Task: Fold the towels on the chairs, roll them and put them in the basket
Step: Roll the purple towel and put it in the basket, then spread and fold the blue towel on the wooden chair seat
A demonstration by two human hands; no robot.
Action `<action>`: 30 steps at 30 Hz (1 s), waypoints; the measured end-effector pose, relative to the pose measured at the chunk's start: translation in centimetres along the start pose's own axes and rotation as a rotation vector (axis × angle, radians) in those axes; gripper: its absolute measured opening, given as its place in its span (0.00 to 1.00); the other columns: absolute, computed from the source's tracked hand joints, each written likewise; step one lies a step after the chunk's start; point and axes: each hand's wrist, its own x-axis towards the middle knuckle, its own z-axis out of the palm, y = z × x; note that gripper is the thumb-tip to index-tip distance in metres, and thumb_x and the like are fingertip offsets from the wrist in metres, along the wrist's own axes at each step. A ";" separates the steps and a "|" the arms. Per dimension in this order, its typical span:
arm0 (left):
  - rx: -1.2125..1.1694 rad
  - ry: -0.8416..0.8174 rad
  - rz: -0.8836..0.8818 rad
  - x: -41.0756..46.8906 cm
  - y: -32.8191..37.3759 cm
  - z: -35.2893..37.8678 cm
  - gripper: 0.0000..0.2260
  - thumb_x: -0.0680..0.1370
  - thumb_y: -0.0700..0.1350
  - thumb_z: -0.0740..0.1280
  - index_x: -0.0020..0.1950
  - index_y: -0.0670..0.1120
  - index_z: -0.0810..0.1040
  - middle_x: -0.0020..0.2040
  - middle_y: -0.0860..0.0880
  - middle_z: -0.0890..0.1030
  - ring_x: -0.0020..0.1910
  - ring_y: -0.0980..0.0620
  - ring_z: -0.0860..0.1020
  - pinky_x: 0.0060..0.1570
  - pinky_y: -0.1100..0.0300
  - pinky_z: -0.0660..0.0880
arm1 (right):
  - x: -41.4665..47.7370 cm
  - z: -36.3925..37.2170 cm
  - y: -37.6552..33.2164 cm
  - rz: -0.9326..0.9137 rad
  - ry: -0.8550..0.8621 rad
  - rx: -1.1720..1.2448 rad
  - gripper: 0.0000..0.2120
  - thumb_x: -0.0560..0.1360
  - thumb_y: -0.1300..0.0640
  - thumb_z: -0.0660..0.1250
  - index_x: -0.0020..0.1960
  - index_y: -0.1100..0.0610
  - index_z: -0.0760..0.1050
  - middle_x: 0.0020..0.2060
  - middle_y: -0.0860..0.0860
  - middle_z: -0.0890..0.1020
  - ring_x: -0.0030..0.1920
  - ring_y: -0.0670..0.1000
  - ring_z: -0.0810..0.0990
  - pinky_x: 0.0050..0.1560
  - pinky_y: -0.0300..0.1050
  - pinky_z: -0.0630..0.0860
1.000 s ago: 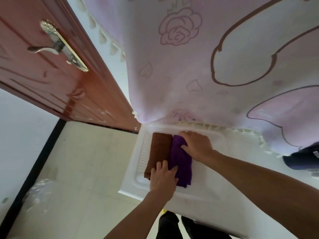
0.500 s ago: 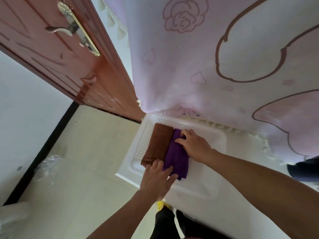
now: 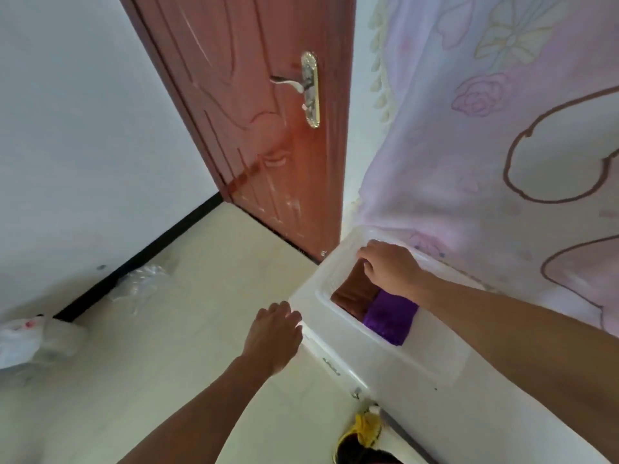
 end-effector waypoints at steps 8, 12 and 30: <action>0.094 -0.072 -0.506 -22.4 -14.1 -1.5 0.14 0.80 0.51 0.55 0.62 0.50 0.73 0.58 0.48 0.77 0.56 0.46 0.77 0.53 0.53 0.72 | 0.1 2.8 -28.5 -0.516 -0.054 0.047 0.16 0.75 0.58 0.59 0.61 0.52 0.76 0.52 0.51 0.78 0.52 0.54 0.78 0.46 0.48 0.75; 0.085 -0.053 -0.770 -36.9 -18.7 -1.7 0.14 0.80 0.51 0.56 0.62 0.50 0.74 0.58 0.48 0.78 0.56 0.45 0.78 0.53 0.53 0.72 | -2.3 5.2 -43.2 -0.773 -0.115 0.019 0.16 0.75 0.59 0.59 0.61 0.53 0.75 0.52 0.52 0.77 0.52 0.55 0.77 0.45 0.47 0.73; -0.205 0.109 -1.754 -80.0 -26.6 3.2 0.12 0.79 0.48 0.57 0.58 0.45 0.75 0.55 0.47 0.79 0.53 0.45 0.78 0.49 0.56 0.72 | -16.1 14.3 -95.4 -1.688 -0.224 -0.146 0.16 0.76 0.59 0.58 0.63 0.53 0.71 0.52 0.53 0.75 0.50 0.55 0.77 0.44 0.49 0.72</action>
